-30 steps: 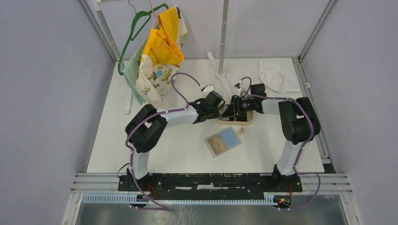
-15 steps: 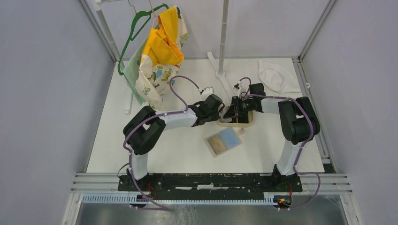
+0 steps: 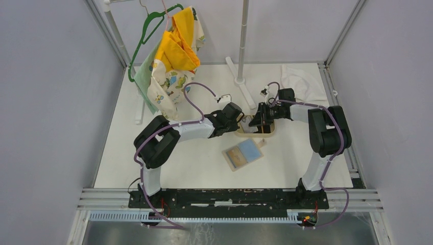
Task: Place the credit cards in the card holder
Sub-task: Pick up the credit card from the storage box.
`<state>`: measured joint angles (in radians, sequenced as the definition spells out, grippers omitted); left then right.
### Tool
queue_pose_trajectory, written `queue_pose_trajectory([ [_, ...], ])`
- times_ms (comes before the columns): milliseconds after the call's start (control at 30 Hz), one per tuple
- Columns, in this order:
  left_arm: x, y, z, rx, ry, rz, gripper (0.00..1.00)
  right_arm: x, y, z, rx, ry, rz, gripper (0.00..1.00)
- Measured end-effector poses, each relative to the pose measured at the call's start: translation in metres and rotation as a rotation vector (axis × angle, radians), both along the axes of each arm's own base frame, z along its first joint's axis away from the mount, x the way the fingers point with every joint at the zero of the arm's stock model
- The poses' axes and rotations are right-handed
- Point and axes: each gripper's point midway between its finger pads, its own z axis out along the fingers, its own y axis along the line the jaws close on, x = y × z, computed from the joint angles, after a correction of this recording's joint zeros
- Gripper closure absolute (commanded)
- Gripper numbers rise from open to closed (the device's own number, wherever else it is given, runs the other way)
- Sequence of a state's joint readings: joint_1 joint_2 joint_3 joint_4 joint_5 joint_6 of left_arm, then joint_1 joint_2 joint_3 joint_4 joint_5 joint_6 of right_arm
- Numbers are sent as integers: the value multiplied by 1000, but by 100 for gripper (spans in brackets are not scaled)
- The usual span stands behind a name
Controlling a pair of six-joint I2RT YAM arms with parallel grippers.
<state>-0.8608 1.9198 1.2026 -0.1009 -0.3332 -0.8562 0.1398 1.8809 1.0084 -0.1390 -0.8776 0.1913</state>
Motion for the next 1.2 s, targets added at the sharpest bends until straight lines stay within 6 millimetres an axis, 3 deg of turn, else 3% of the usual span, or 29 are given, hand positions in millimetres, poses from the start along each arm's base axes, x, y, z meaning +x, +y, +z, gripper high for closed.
queue_pose_trajectory([
  [67, 0, 1, 0, 1, 0, 1, 98, 0, -3, -1, -3, -3, 0, 65],
  [200, 0, 1, 0, 2, 1, 2, 98, 1, -4, 2, 8, -4, 4, 65],
  [533, 0, 1, 0, 3, 0, 2, 98, 2, -7, 2, 9, -3, -5, 77],
  [667, 0, 1, 0, 2, 0, 2, 98, 3, -8, 2, 9, -1, -12, 94],
  [767, 0, 1, 0, 2, 0, 2, 98, 3, -9, 2, 10, 3, -17, 100],
  [1100, 2, 2, 0, -1, 1, 5, 97, 9, -21, 12, -1, -24, -50, 100],
  [1200, 4, 3, 0, -7, 3, 8, 88, 13, -28, 24, -4, -59, -67, 100],
])
